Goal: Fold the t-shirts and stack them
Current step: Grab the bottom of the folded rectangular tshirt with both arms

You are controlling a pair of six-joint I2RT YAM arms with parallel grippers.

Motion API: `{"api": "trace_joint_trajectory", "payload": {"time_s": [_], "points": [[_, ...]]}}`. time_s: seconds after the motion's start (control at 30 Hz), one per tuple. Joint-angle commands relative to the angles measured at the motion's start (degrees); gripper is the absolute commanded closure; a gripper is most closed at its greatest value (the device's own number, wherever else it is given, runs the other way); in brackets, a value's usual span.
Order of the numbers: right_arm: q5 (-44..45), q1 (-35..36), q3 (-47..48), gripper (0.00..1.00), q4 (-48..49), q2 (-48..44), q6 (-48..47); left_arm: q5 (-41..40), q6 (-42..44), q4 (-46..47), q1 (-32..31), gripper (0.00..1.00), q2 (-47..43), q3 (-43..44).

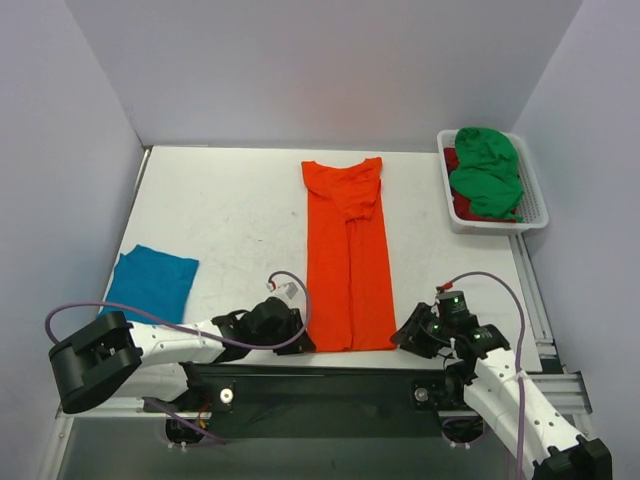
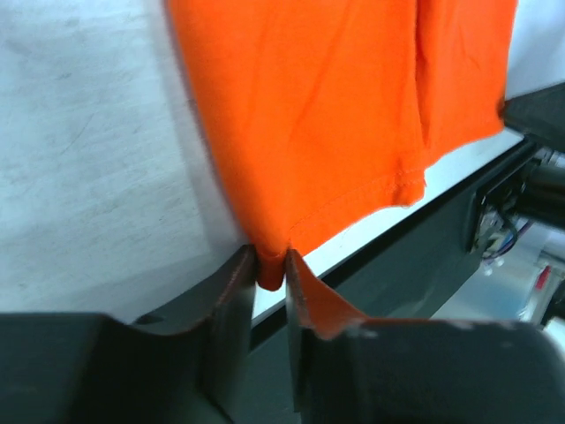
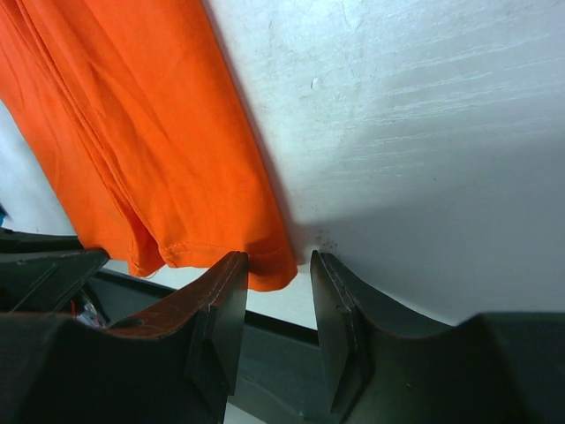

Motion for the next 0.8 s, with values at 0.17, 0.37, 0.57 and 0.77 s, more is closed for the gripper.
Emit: {"api": "trace_joint_trajectory", "payload": {"time_s": [0.17, 0.37, 0.57, 0.77], "points": [[-0.2, 3.6, -1.2, 0.74, -0.4, 4.4, 2.3, -1.7, 0.4, -2.6, -0.8, 0.83, 1.0, 0.7], [2.2, 9.7, -1.7, 0.96, 1.3, 3.9, 6.9, -1.6, 1.7, -7.3, -1.1, 0.98, -2.5, 1.7], [9.9, 22.9, 0.1, 1.0, -0.9, 0.8, 13.7, -2.0, 3.3, -17.7, -2.1, 1.0, -9.9, 2.2], [18.7, 31.1, 6.9, 1.0, -3.3, 2.6, 15.4, -2.6, 4.5, -20.7, -2.3, 1.0, -14.2, 3.9]]}}
